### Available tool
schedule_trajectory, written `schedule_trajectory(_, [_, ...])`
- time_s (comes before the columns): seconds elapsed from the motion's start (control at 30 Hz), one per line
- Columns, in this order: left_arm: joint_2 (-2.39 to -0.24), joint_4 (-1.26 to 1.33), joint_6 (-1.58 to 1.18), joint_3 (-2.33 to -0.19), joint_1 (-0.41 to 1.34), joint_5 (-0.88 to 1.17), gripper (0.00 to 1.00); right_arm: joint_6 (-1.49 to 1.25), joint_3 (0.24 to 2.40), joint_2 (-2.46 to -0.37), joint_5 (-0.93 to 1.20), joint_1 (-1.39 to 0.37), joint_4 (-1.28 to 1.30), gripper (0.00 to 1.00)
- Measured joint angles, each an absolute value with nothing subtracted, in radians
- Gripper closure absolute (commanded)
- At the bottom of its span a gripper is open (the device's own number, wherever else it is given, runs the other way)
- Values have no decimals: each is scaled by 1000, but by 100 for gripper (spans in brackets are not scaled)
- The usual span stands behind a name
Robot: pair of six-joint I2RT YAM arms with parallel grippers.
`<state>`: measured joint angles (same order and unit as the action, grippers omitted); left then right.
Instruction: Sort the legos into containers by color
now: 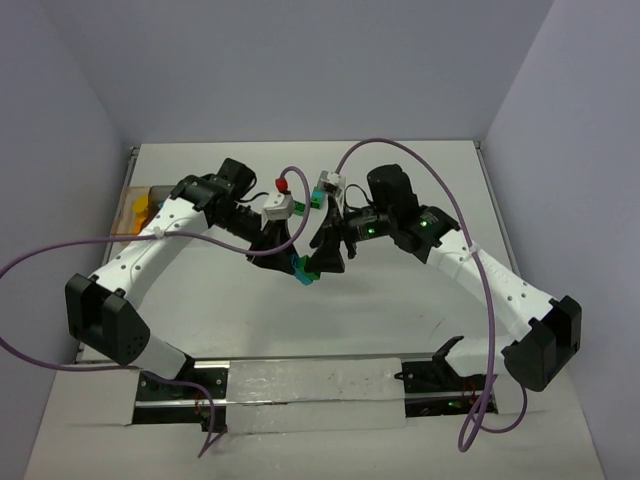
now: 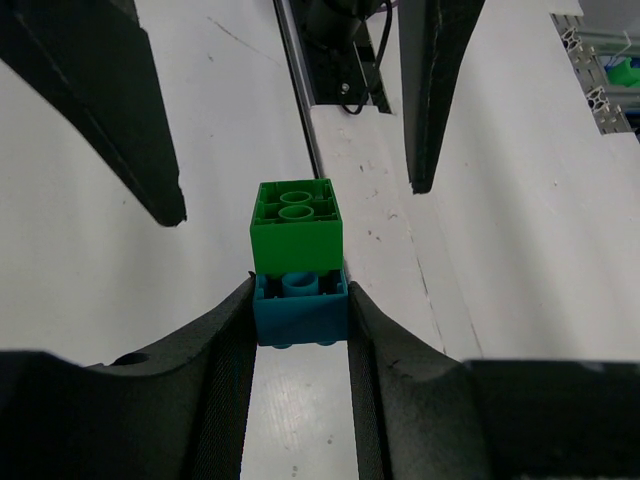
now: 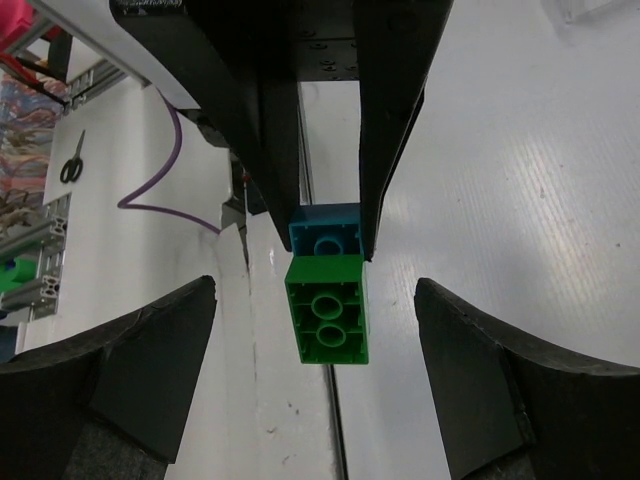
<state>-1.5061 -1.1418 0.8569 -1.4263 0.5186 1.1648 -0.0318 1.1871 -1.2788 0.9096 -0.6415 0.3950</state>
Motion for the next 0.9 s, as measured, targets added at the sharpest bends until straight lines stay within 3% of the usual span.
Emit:
schedule_trajectory(0.2, [-1514, -1179, 874, -1463, 522, 1183, 100, 10, 1201, -1293, 903, -670, 403, 19])
schedule_trajectory(0.43, [-1516, -1179, 871, -1463, 522, 1193, 100, 59, 1201, -1293, 899, -681, 414, 34])
schedule_trajectory(0.77, [-1540, -1196, 872, -1488, 522, 1208, 100, 105, 1201, -1293, 877, -681, 439, 38])
schedule_trajectory(0.9, [-1540, -1195, 867, -1489, 522, 1210, 100, 125, 1201, -1293, 874, -681, 448, 47])
